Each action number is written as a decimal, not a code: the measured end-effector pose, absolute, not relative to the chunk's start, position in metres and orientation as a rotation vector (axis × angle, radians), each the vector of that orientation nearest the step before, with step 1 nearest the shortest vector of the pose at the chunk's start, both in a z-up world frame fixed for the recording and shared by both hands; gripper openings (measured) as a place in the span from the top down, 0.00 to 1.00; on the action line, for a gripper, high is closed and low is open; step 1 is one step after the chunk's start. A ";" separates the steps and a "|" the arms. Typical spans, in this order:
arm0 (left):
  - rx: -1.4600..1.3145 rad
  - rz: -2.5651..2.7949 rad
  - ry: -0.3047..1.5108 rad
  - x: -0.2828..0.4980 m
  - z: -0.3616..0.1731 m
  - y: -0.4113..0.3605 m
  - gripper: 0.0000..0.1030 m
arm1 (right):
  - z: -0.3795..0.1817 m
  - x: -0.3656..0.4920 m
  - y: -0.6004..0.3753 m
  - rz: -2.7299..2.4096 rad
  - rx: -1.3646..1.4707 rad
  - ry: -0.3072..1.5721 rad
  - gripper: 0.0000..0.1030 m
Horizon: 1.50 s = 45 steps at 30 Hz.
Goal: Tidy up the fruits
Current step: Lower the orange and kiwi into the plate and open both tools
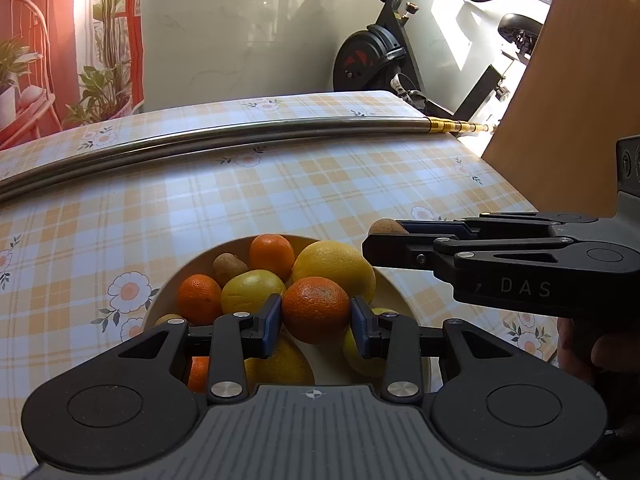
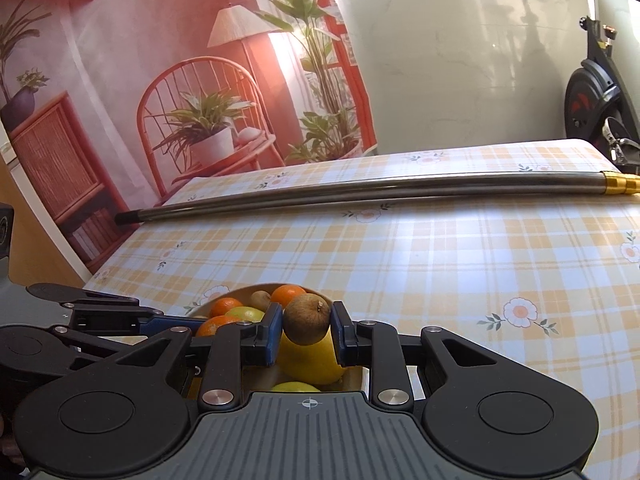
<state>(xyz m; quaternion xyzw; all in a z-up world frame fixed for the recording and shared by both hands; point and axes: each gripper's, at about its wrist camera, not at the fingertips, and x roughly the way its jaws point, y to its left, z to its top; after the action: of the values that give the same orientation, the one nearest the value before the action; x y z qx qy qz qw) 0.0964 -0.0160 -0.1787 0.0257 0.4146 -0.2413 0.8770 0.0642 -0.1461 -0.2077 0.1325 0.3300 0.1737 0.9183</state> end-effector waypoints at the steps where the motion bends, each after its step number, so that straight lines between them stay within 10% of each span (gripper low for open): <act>1: 0.058 -0.504 0.867 0.097 -0.179 -0.016 0.62 | -0.208 0.064 -0.147 0.356 0.274 0.679 0.77; 45: -0.134 -0.206 0.746 0.073 -0.154 0.042 0.56 | -0.210 0.058 -0.108 0.442 0.187 0.694 0.77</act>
<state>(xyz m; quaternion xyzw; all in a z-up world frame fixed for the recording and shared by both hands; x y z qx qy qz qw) 0.0727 0.0424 -0.1545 -0.0654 0.3633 -0.1004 0.9239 0.0578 -0.1076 -0.2097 0.0906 0.3367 0.2144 0.9124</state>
